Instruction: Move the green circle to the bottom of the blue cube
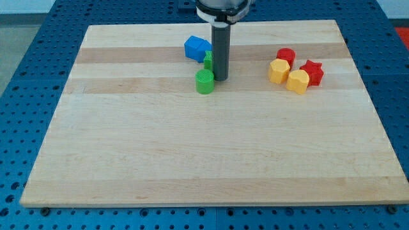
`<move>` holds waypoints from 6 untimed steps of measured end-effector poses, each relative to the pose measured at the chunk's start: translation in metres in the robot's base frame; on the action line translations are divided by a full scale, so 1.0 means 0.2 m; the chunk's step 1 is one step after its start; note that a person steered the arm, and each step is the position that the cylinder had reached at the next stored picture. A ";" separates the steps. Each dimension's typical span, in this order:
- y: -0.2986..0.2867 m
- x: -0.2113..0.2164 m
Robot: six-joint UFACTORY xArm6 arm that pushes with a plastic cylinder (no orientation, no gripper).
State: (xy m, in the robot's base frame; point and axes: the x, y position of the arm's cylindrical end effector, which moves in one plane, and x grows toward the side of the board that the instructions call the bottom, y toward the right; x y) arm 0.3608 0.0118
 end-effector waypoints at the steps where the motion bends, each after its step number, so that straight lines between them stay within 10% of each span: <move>1: -0.02 -0.05; 6: -0.02 0.53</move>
State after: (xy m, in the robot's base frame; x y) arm 0.4668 0.0071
